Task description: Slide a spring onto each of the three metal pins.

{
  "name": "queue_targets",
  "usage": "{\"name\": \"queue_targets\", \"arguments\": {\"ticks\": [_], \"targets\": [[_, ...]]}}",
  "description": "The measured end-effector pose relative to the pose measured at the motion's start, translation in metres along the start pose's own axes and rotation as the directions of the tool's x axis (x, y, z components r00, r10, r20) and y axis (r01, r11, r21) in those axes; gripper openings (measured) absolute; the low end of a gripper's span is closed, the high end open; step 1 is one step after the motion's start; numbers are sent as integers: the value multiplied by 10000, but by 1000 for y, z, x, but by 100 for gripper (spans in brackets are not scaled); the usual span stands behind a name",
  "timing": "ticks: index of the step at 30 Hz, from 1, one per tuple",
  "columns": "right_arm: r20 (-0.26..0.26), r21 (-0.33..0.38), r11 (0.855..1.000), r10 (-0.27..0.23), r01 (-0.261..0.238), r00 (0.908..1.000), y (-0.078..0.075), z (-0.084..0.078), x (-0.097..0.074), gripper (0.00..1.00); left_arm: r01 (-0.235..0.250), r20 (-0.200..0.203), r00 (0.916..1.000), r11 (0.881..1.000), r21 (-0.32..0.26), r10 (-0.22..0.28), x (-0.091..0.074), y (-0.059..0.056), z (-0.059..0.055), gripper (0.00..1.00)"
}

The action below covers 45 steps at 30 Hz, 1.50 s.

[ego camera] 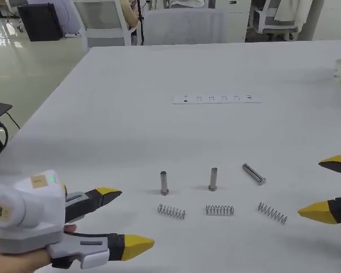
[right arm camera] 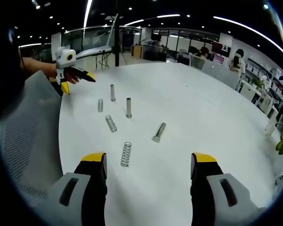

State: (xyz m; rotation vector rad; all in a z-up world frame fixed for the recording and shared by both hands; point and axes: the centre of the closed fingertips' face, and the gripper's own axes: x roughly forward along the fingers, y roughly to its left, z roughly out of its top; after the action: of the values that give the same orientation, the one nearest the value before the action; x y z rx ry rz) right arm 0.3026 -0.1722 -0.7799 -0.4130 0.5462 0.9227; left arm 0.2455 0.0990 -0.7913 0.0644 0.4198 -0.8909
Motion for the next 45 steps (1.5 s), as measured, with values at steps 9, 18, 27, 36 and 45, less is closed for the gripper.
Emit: {"name": "queue_targets", "arguments": {"ticks": [9, 18, 27, 36, 45], "targets": [[-6, -135, 9998, -131, 131, 9999, -10, 11, 11, 70, -42, 81, 10000, 10000, -24, 42, -1, -2, 1, 71], [-119, -25, 9997, -232, 232, 9997, -22, 24, 31, 66, -118, 124, 9999, 9999, -83, 119, -2, -1, 2, 70], [-360, -29, 9998, -177, 176, 9992, -30, 32, 52, 61, -162, 162, 9997, 9998, -142, 165, -1, 1, 3, 70], [-533, 242, 9993, -259, 272, 9982, -34, 36, 71, 56, -91, 163, 9998, 9997, -231, 95, 0, -1, 2, 69], [-1009, 149, 9989, -416, 434, 9940, -37, 37, 90, 51, -132, 249, 9996, 9996, -266, 139, 0, 0, 2, 69]]}}
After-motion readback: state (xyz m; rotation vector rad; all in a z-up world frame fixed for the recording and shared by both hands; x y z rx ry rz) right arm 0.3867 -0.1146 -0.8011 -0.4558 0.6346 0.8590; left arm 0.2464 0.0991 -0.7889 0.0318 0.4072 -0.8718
